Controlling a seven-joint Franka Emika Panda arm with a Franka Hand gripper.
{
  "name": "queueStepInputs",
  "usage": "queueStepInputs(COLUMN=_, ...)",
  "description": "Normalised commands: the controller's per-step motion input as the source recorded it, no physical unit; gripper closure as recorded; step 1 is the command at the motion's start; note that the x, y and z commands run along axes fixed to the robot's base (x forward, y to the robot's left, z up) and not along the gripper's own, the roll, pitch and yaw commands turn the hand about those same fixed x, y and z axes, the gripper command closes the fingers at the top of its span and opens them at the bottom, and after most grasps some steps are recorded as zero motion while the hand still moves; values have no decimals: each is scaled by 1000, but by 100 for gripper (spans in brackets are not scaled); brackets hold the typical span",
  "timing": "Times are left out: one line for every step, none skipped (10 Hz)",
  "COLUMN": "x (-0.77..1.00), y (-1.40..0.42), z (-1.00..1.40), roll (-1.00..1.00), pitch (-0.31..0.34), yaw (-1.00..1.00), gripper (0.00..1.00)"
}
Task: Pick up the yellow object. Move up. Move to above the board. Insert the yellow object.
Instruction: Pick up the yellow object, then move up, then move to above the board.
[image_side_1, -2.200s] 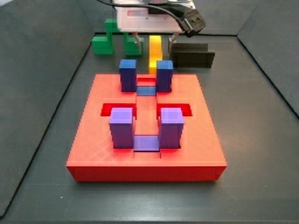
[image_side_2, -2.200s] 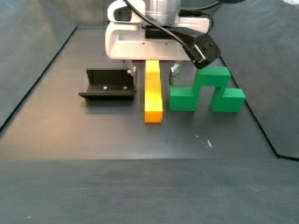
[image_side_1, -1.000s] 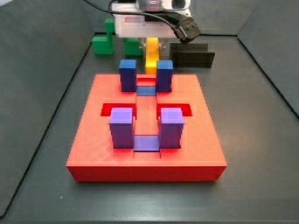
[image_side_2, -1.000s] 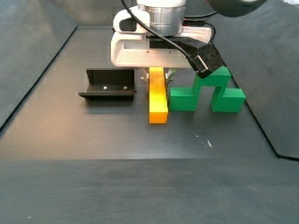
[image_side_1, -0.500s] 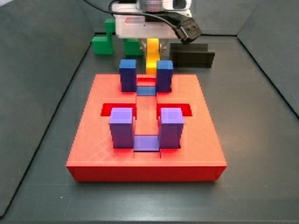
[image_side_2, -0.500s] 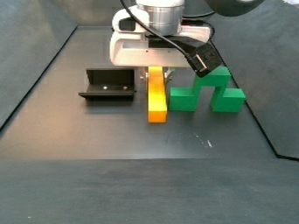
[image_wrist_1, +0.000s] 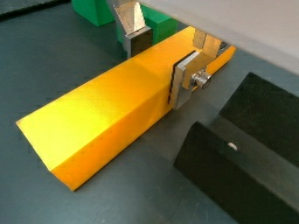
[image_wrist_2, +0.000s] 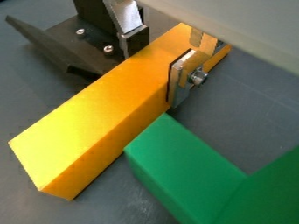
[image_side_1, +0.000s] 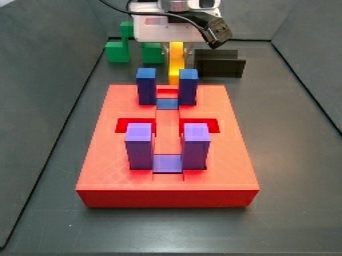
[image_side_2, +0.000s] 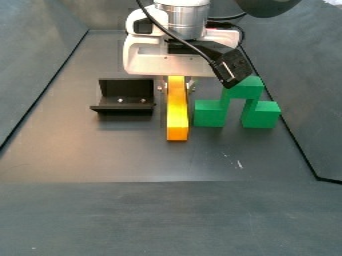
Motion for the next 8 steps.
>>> queueStepInputs(x=0, y=0, z=0, roll=0, pitch=0, yaw=0, gripper=100)
queueStepInputs(x=0, y=0, z=833, roll=0, pitch=0, yaw=0, gripper=100)
queueStepInputs(x=-11, y=-29, z=837, roll=-7, pitch=3, yaw=32, gripper=100)
queueStepInputs(x=-71, y=-39, z=608, roll=4, pitch=31, yaw=42, gripper=100)
queueStepInputs(x=-44, y=-13, z=312, roll=35, pitch=0, yaw=28, gripper=100)
queueStepInputs(x=0, y=0, z=1400, roll=0, pitch=0, yaw=0, gripper=100)
queueStepInputs(x=2, y=3, z=1400, roll=1, pitch=7, yaw=-5, gripper=100)
queueStepInputs(x=-32, y=0, z=1400, roll=21, pitch=35, yaw=-3, gripper=100)
